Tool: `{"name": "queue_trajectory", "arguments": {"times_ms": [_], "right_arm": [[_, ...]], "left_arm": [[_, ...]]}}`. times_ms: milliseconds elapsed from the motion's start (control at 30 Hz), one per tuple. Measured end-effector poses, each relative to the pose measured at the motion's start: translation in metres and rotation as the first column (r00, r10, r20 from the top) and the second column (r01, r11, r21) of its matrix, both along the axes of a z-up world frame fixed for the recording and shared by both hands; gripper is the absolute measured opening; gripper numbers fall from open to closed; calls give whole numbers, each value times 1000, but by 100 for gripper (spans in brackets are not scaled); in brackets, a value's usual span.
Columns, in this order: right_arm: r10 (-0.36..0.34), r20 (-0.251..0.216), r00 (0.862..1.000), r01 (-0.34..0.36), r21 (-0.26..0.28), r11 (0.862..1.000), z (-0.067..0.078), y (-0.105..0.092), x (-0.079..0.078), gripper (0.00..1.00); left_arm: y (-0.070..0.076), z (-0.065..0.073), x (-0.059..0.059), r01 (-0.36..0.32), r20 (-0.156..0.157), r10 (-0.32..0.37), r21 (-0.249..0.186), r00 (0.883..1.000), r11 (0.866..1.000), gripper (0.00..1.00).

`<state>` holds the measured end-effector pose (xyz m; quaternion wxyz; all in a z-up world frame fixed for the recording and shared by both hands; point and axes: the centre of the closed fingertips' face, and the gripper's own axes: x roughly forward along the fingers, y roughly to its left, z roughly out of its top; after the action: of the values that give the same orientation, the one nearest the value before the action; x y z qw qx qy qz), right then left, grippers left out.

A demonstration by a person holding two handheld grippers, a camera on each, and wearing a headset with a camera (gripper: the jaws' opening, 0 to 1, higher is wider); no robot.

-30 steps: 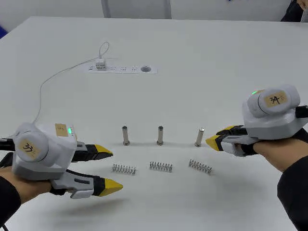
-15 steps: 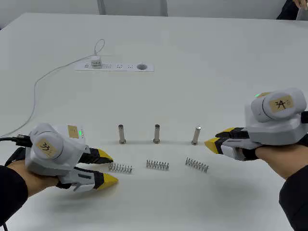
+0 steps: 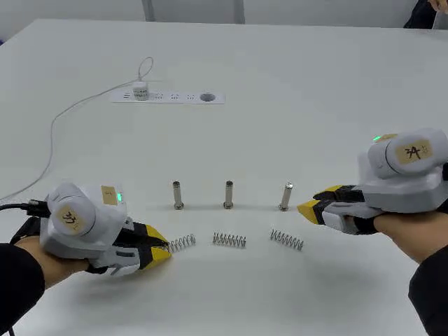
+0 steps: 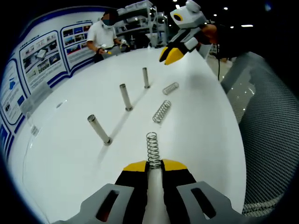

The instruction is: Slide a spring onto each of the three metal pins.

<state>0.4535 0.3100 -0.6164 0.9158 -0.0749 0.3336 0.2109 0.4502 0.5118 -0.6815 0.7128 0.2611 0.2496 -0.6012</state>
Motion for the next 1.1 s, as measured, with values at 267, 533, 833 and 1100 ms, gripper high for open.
{"name": "queue_trajectory", "arguments": {"times_ms": [267, 533, 833, 1100], "right_arm": [[39, 10, 999, -39, 4, 999, 7, 9, -4, 21], [156, 15, 988, -157, 40, 987, 13, 35, -12, 21], [401, -7, 916, -400, 49, 915, 10, 85, -31, 21], [542, -15, 841, -540, 58, 840, 7, 117, -48, 21]], "left_arm": [[-1, 2, -5, 5, 0, -5, 1, 1000, 1000, 10], [-10, 14, -19, 39, 15, -39, -21, 999, 999, 10], [-20, 31, -28, 80, 37, -78, -56, 996, 995, 10], [-36, 55, -45, 149, 76, -142, -93, 987, 985, 10]]}}
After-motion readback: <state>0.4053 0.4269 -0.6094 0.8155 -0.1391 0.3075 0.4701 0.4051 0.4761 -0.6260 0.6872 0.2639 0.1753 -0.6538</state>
